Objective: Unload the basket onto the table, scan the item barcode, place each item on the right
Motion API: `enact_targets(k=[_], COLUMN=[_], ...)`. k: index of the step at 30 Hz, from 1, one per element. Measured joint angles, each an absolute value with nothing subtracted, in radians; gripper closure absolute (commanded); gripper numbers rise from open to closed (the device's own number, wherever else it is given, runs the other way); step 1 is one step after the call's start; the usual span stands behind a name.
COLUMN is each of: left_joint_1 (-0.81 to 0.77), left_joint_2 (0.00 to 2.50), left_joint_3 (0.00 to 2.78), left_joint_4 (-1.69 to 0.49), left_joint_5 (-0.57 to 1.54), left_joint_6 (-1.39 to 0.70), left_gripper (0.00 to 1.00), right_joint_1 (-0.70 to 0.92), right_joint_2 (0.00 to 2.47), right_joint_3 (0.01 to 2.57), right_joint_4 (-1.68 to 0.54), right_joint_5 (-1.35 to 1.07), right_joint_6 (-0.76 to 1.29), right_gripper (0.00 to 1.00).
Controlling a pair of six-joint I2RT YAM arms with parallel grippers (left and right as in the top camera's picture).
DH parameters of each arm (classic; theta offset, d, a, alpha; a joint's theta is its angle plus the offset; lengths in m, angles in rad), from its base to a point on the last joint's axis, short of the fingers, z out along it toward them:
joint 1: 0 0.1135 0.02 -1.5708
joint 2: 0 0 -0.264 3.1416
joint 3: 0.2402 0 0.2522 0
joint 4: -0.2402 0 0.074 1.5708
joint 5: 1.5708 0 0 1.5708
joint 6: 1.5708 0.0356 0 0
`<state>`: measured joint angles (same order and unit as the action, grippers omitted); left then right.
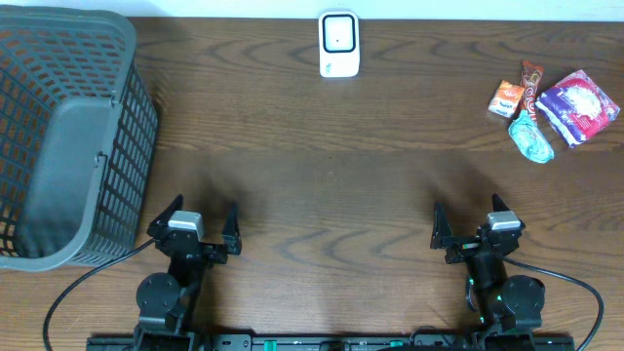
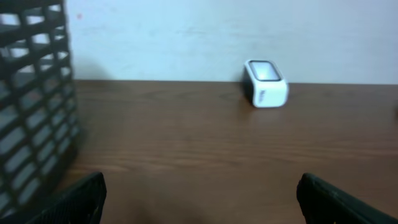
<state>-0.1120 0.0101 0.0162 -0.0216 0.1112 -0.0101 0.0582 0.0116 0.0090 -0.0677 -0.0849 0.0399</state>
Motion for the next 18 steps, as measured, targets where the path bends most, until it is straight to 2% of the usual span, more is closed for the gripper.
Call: enact_targets(k=[18], left_joint_1=[-0.078], left_joint_2=[0.010], left_joint_3=[0.020], left_joint_4=[-0.031], left_joint_5=[0.027], left_joint_6=[0.040], left_gripper=[0.02], right_joint_1=[0.058], right_joint_2=[0.012], right_joint_3=[0.009], right_joint_4=[-0.068], right_joint_5=[-0.085], right_joint_6=[0.040], right_gripper=[0.01])
